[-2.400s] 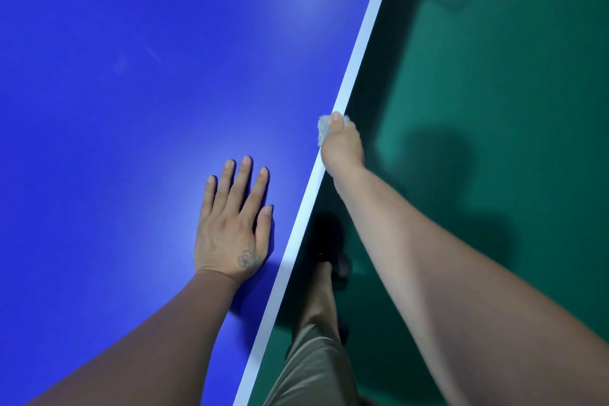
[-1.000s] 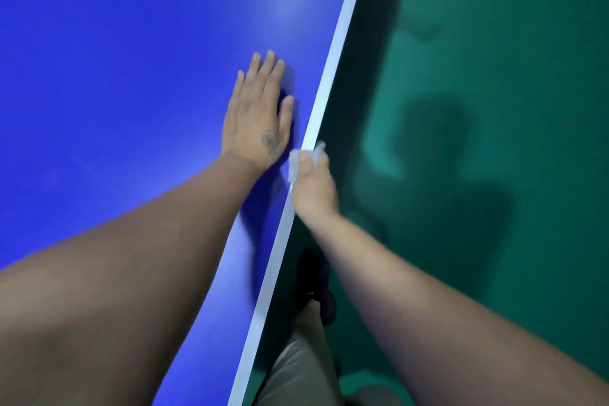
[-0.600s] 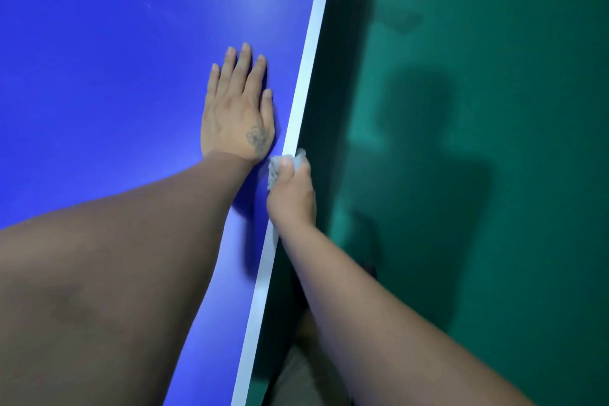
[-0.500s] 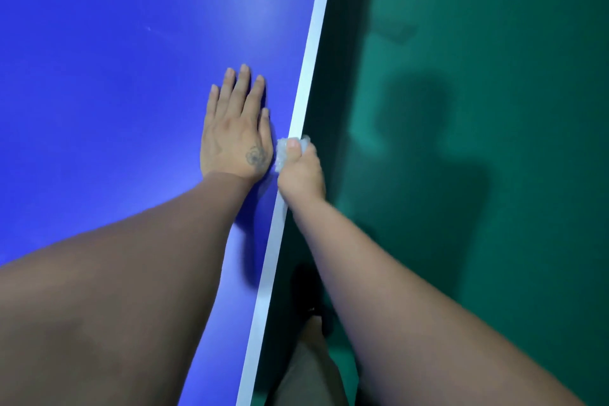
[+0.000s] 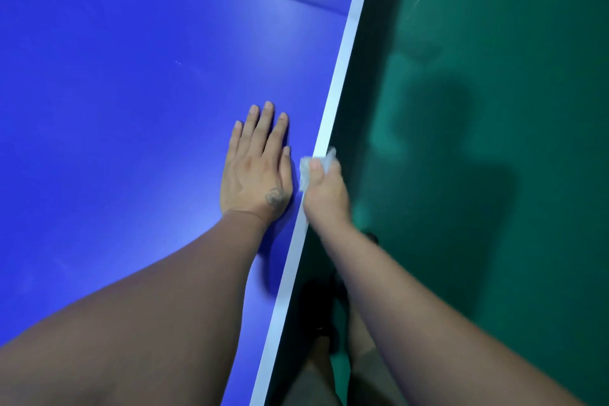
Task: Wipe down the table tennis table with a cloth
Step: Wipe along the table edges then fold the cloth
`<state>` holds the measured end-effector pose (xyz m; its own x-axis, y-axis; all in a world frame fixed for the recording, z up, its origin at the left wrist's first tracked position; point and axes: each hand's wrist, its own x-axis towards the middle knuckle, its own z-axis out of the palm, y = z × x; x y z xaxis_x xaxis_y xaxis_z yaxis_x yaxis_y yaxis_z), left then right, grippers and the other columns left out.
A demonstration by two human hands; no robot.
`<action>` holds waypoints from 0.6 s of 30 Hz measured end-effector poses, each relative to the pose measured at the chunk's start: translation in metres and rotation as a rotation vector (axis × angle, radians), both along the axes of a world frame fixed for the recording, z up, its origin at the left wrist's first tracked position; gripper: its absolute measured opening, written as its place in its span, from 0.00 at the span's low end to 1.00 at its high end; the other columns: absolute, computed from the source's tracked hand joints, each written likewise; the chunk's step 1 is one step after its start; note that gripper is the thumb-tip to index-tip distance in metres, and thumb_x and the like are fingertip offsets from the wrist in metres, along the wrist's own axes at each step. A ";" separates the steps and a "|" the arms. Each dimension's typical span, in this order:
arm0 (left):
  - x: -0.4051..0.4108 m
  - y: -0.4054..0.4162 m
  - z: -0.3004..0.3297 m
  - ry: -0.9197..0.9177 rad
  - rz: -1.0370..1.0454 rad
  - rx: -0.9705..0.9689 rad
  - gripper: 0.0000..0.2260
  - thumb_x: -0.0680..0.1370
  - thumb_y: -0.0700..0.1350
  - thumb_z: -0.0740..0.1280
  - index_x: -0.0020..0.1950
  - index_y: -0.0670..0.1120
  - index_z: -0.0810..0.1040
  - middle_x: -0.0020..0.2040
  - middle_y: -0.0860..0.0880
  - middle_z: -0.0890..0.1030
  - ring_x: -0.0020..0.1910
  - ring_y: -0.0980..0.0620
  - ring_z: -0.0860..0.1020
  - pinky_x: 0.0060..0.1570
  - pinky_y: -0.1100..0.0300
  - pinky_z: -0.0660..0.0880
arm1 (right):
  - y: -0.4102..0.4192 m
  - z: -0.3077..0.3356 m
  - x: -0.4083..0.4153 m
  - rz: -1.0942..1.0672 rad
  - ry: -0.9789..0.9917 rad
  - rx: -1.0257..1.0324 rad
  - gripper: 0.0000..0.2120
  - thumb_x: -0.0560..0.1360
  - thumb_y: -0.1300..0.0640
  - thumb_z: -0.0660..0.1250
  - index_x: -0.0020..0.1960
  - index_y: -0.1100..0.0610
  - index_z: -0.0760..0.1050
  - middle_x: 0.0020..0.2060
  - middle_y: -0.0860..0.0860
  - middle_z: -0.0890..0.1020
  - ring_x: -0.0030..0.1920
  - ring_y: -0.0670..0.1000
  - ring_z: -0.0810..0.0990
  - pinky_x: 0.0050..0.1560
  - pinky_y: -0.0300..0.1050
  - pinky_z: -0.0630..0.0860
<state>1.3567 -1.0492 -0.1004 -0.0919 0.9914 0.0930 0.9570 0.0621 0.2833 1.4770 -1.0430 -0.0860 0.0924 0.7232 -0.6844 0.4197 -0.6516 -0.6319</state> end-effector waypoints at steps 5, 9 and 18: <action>-0.001 0.000 0.000 -0.020 0.003 0.003 0.24 0.87 0.45 0.55 0.84 0.43 0.67 0.86 0.44 0.62 0.86 0.43 0.57 0.85 0.44 0.53 | -0.034 -0.004 -0.006 -0.047 0.012 -0.042 0.27 0.89 0.43 0.49 0.86 0.46 0.52 0.79 0.51 0.72 0.75 0.56 0.72 0.61 0.45 0.67; -0.002 0.001 0.000 -0.034 -0.003 -0.012 0.24 0.87 0.45 0.55 0.84 0.43 0.66 0.86 0.45 0.62 0.87 0.44 0.56 0.85 0.43 0.53 | -0.001 -0.008 -0.005 -0.023 -0.008 -0.041 0.27 0.89 0.44 0.49 0.86 0.48 0.54 0.79 0.51 0.71 0.75 0.57 0.72 0.64 0.46 0.67; -0.001 0.000 0.000 -0.056 0.003 -0.051 0.25 0.87 0.44 0.56 0.85 0.43 0.65 0.87 0.45 0.60 0.87 0.45 0.55 0.85 0.41 0.55 | 0.109 -0.013 0.003 -0.028 0.026 -0.014 0.21 0.88 0.44 0.49 0.74 0.53 0.69 0.62 0.50 0.82 0.58 0.53 0.82 0.57 0.50 0.74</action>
<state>1.3553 -1.0491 -0.1009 -0.0984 0.9945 0.0371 0.9395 0.0806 0.3329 1.4799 -0.9337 -0.0990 0.0943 0.7113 -0.6966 0.3843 -0.6715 -0.6336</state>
